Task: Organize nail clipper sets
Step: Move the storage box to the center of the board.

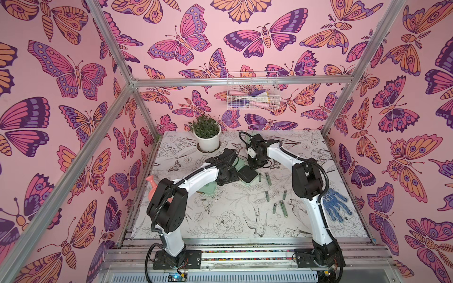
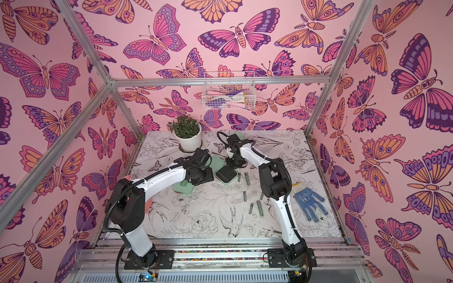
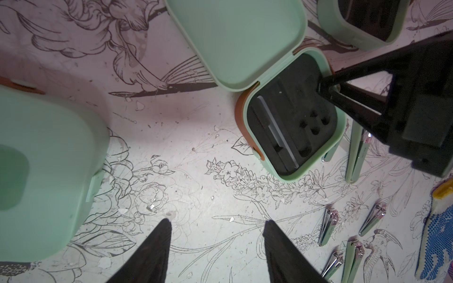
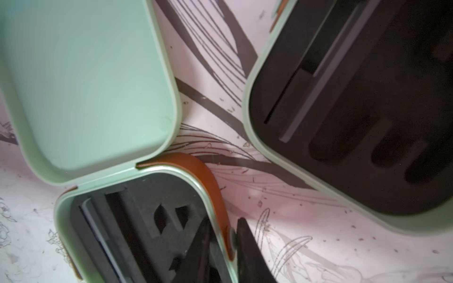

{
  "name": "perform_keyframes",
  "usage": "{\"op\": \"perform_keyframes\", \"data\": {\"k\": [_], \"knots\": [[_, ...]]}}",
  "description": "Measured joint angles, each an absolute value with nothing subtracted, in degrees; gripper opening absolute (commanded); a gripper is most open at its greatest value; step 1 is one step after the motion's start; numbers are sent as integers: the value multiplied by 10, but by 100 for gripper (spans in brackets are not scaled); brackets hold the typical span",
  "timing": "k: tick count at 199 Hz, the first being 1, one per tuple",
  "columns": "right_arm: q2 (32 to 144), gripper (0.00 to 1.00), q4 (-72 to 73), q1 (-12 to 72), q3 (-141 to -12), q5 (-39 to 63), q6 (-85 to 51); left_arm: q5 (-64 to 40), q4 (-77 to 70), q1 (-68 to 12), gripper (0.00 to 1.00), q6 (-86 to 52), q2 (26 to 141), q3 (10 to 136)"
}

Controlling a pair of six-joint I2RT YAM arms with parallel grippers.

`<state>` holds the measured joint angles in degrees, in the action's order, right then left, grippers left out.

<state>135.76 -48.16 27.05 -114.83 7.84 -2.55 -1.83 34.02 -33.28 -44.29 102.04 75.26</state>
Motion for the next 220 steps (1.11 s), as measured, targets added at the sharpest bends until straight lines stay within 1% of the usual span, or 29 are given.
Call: {"op": "perform_keyframes", "data": {"k": [39,130,144,167,180,220], "knots": [[1337,17,-449,277,-1107,77,-28,-17,339,-333,62,-443,1019,749],[1200,18,-335,373,-872,47,-58,-18,328,-333,62,-445,962,654],[1182,21,-327,385,-845,40,-62,-18,328,-333,62,-446,951,634],[1162,33,-326,397,-818,30,-81,-18,326,-333,62,-450,944,610],[1157,38,-333,397,-815,23,-89,-18,325,-333,62,-451,944,602],[1111,40,-383,396,-821,-23,-114,-20,316,-333,62,-453,944,598]]}}
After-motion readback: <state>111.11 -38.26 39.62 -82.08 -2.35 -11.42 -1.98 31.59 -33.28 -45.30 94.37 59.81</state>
